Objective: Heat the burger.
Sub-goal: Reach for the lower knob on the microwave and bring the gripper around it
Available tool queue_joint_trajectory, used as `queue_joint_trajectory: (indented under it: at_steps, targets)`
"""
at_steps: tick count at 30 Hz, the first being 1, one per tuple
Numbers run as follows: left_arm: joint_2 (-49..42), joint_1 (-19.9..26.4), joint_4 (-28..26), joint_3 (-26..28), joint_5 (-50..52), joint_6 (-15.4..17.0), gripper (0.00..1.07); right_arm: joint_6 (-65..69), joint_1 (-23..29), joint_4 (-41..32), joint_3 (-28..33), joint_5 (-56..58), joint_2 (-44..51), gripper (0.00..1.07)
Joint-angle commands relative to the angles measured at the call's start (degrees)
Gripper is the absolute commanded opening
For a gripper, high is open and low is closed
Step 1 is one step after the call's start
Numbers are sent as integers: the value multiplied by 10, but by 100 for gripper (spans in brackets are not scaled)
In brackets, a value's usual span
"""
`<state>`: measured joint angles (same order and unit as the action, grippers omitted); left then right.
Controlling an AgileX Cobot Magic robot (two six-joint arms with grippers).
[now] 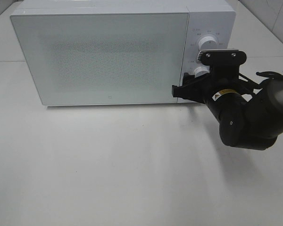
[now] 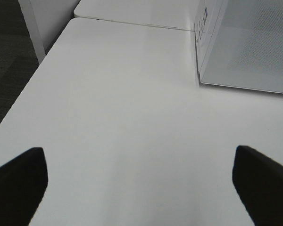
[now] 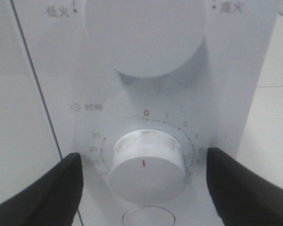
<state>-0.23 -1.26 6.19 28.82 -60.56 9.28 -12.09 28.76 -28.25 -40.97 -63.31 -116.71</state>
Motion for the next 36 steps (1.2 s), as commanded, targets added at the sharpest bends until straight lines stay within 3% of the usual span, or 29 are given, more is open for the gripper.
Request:
queue_joint_trajectory:
  at_steps: [1,8,10,11,13,14,15,16,18,21,25,31,32,33,35,36]
  targets:
    - [-12,-4,-2,0,7,2,101,-6,5,18,-11,-31,9,69]
    - [-12,-4,-2,0,7,2,101,-5,9,18,-11,-31,9,67]
    - [-12,-4,-2,0,7,2,101,-3,9,18,-11,-31,9,57]
    - [-12,-4,-2,0,7,2,101,-3,9,18,-11,-31,9,57]
    - [-12,-4,-2,0,7,2,101,-2,9,18,-11,-30,9,41]
    - [-12,-4,-2,0,7,2,101,-2,9,18,-11,-30,9,41]
    - [-12,-4,-2,0,7,2,101,-2,9,18,-11,-30,9,29]
    - [-12,-4,-2,0,7,2,101,-2,9,18,-11,-30,9,29]
    - [-12,-4,-2,0,7,2,101,2,9,34,-12,-26,9,13]
    - [-12,-4,-2,0,7,2,101,25,9,35,-13,-20,9,4]
    - [-12,-4,-2,0,7,2,101,76,9,35,-13,-19,9,2]
    - [-12,-4,-2,0,7,2,101,307,9,50,-14,-22,9,2]
    - [-12,-4,-2,0,7,2,101,433,9,62,-14,-30,8,2]
    - [-12,-4,-2,0,7,2,101,433,9,62,-14,-30,8,2]
    - [-12,-4,-2,0,7,2,101,623,9,71,-14,-49,8,2]
    - [-12,-4,-2,0,7,2,101,623,9,71,-14,-49,8,2]
